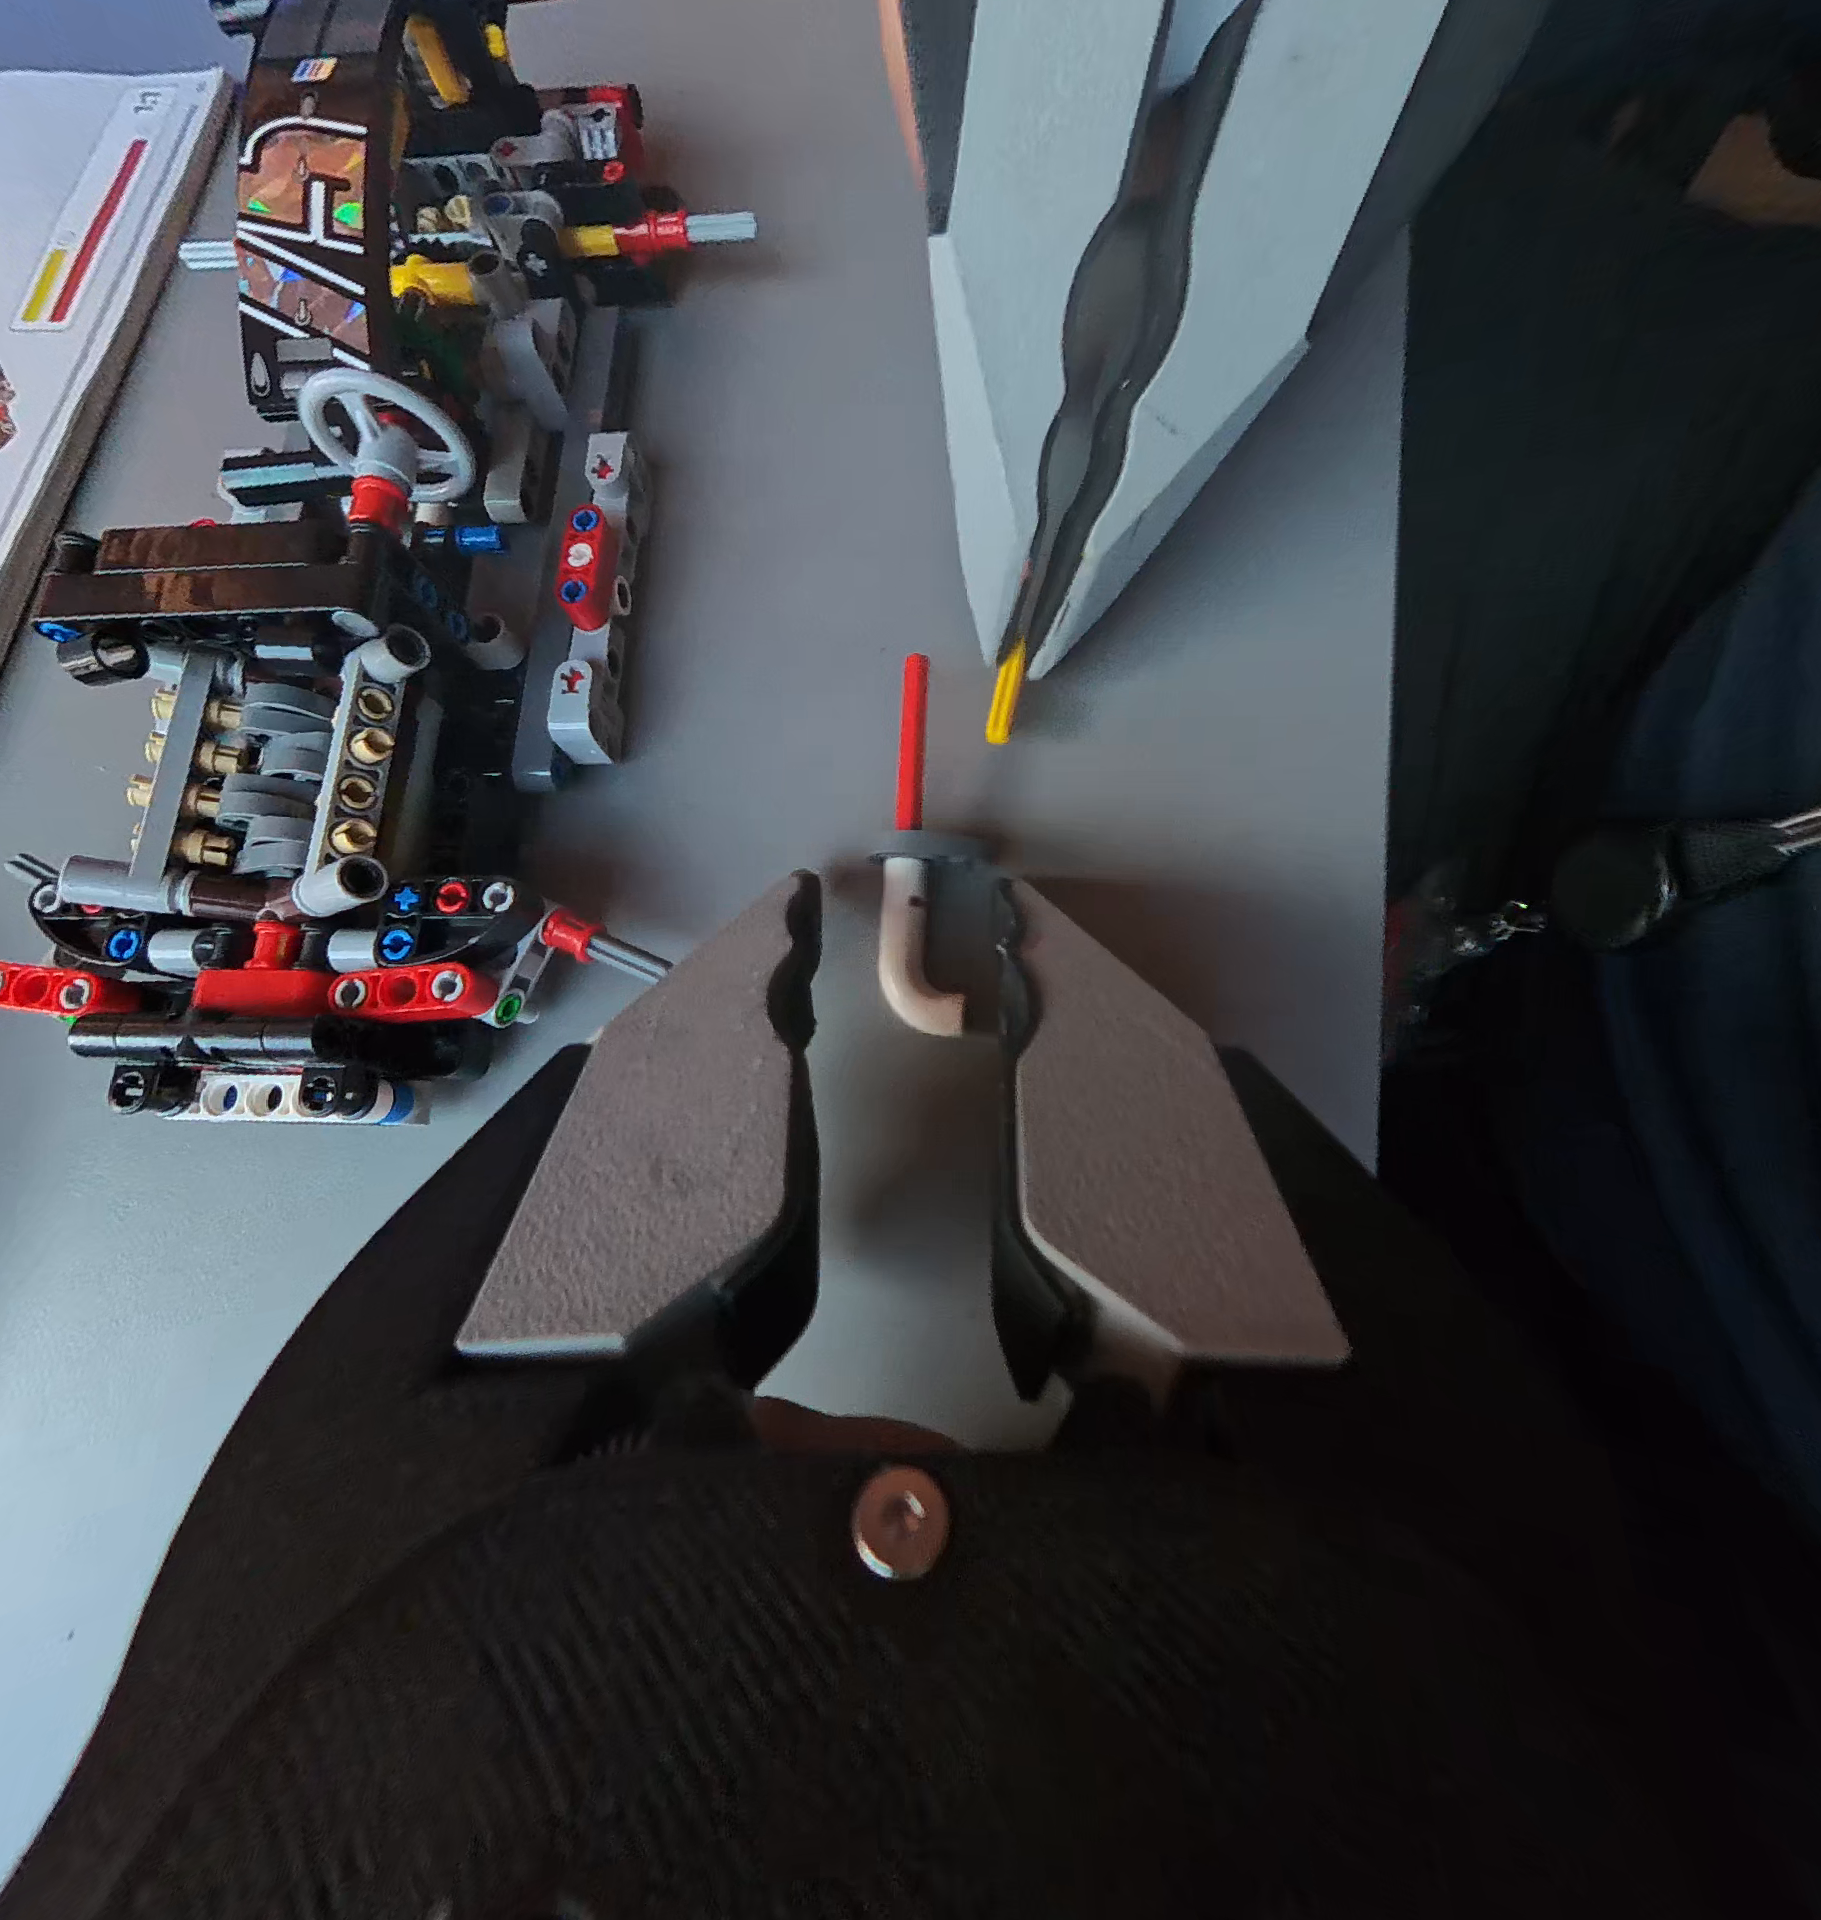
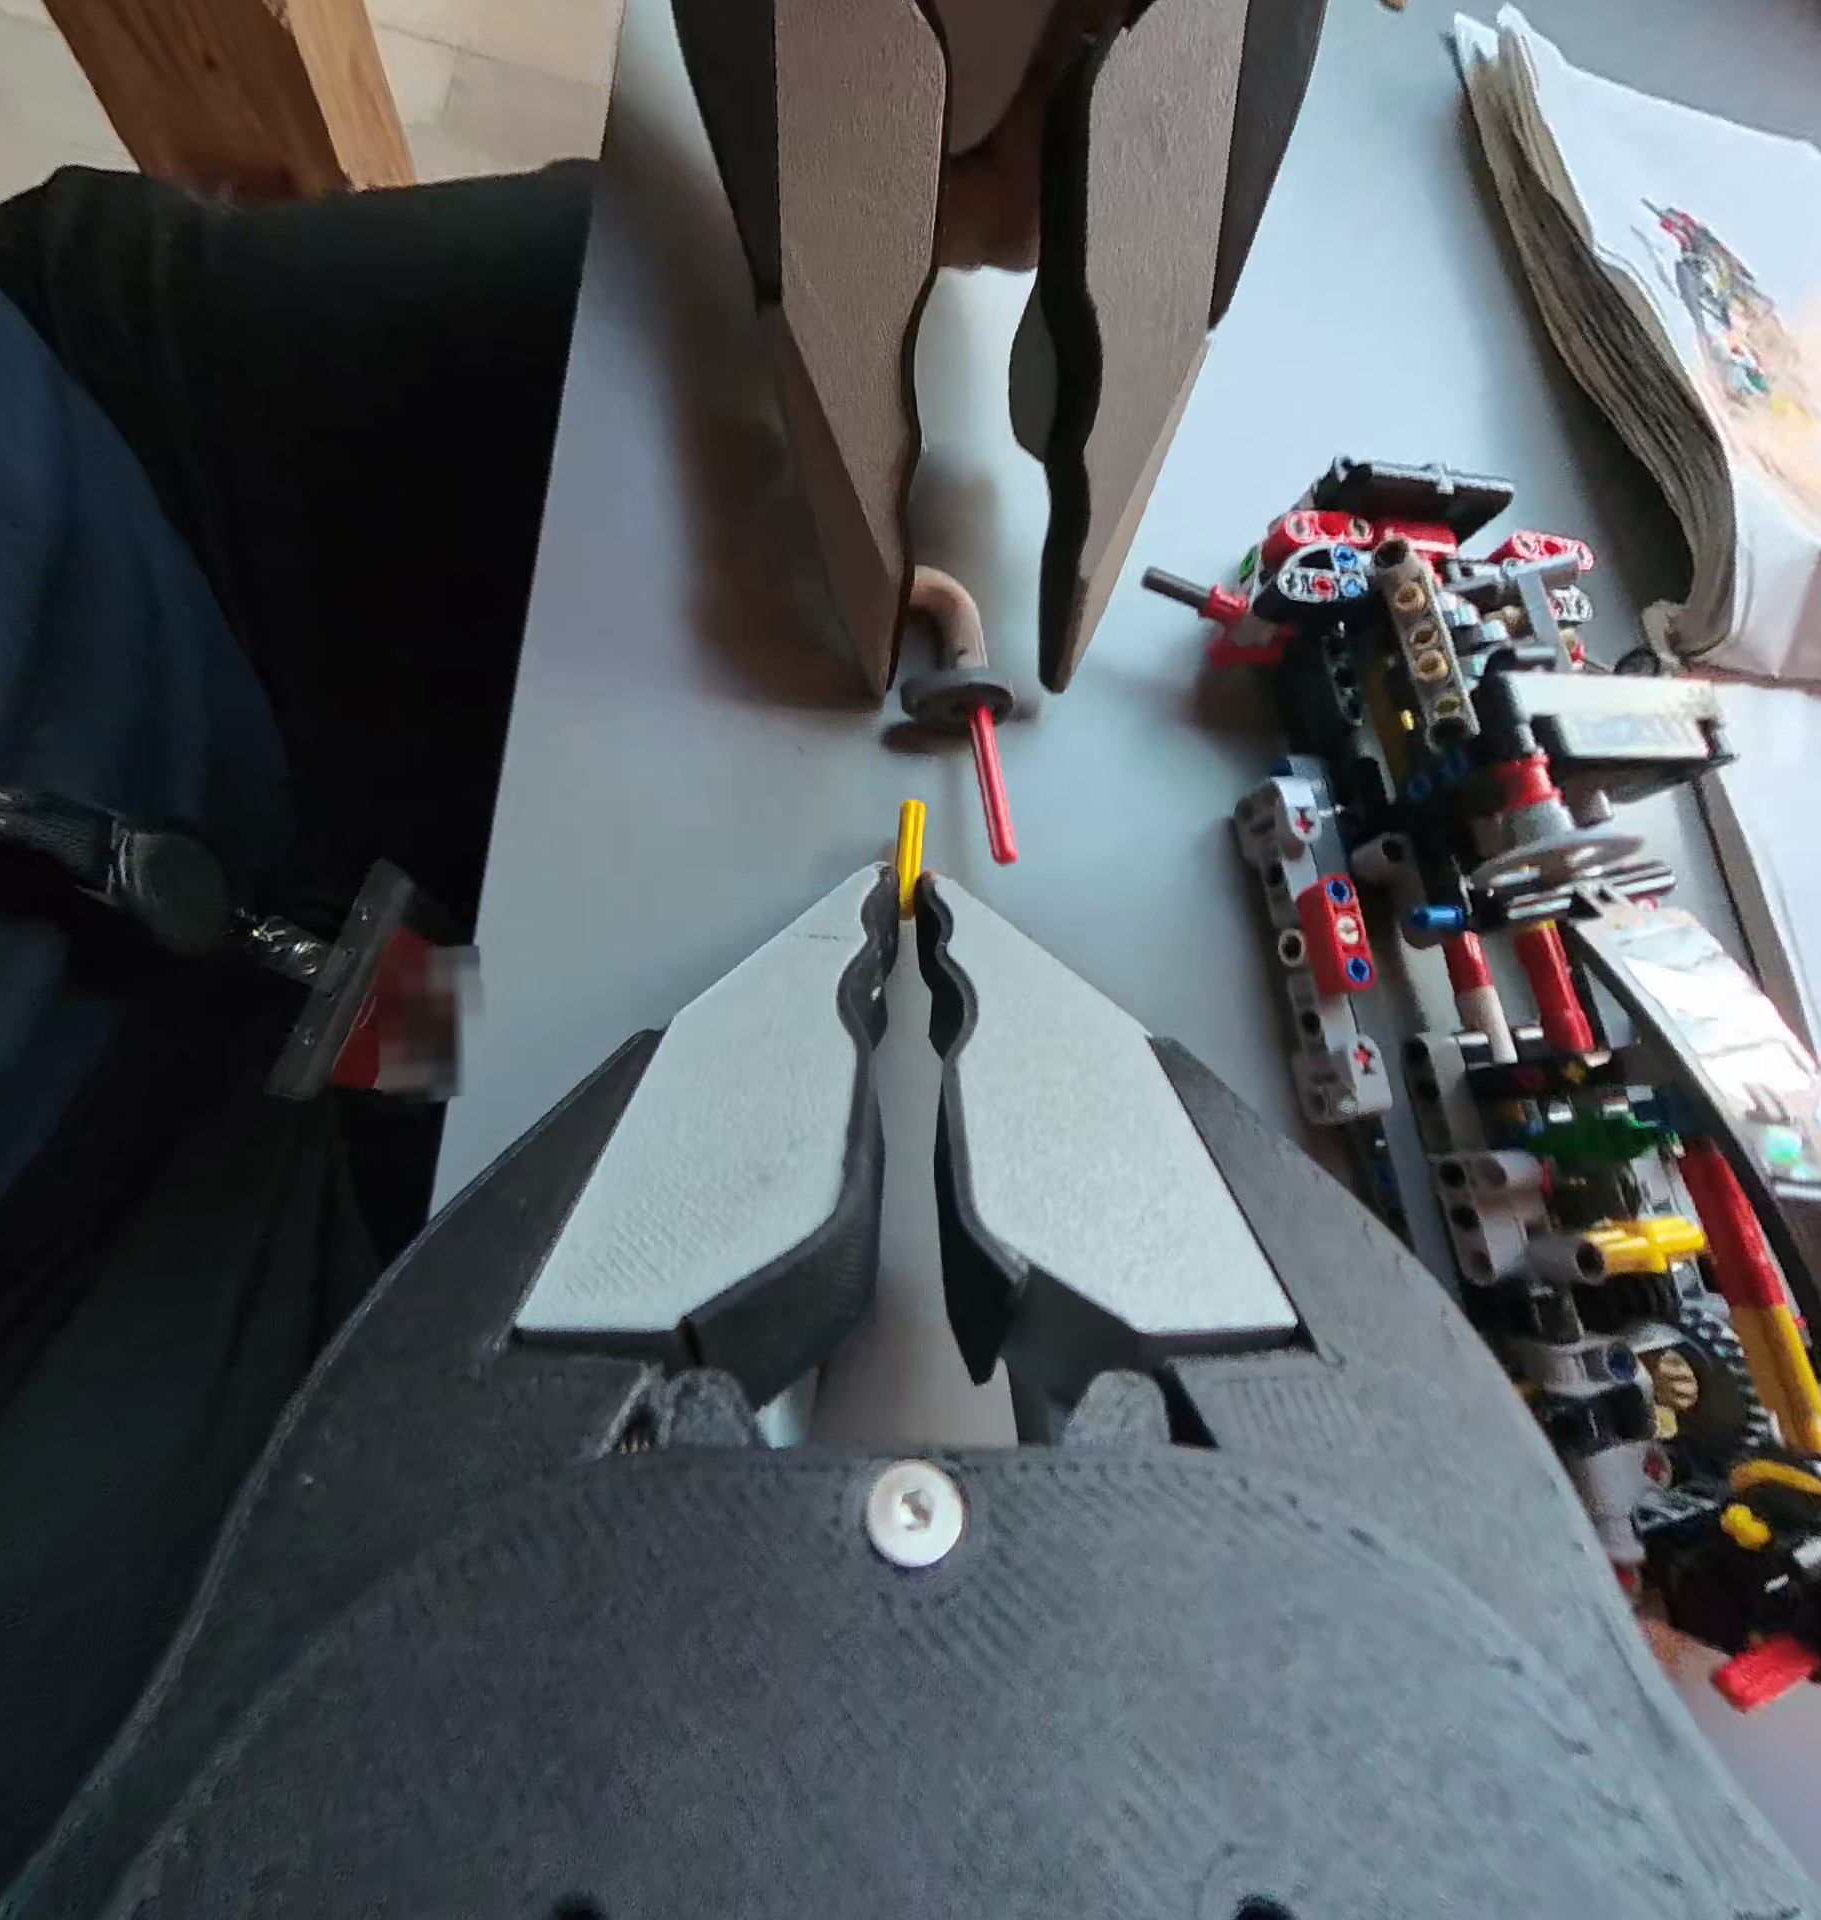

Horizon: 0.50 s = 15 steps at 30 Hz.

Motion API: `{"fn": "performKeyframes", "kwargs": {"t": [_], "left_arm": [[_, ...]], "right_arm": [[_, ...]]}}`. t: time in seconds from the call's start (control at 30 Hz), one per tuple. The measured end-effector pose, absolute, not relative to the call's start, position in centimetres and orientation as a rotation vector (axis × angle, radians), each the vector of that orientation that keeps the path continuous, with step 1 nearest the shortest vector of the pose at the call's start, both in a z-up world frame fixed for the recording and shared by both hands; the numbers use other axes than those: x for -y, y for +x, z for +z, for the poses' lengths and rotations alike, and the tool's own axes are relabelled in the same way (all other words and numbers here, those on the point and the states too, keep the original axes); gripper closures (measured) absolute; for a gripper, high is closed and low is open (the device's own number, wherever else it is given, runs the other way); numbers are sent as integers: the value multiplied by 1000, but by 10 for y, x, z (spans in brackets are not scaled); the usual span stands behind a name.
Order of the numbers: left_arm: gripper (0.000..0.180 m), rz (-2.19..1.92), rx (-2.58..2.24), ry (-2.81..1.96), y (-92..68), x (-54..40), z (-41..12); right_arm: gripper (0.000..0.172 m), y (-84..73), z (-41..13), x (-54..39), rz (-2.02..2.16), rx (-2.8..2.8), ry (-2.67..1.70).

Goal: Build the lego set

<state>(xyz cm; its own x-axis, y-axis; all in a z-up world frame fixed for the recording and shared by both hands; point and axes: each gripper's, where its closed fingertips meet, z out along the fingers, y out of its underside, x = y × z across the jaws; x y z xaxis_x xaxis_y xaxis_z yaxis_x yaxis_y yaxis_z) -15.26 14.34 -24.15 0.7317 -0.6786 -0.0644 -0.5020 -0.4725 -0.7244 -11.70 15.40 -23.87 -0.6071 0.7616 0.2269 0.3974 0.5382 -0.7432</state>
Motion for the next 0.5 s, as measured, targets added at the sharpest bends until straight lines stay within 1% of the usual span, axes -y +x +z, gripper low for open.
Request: {"fn": "performKeyframes", "kwargs": {"t": [0.17,0.27,0.5], "left_arm": [[159,-291,-909,-2162,-151,-141,-242],[175,-293,-902,-2173,-152,-142,-243],[175,-235,-946,-2141,-148,-142,-242]], "right_arm": [[171,-124,-239,-145,879,2243,-912],[171,-125,-240,-145,860,2239,-907],[171,-126,-236,-146,900,2223,-929]]}}
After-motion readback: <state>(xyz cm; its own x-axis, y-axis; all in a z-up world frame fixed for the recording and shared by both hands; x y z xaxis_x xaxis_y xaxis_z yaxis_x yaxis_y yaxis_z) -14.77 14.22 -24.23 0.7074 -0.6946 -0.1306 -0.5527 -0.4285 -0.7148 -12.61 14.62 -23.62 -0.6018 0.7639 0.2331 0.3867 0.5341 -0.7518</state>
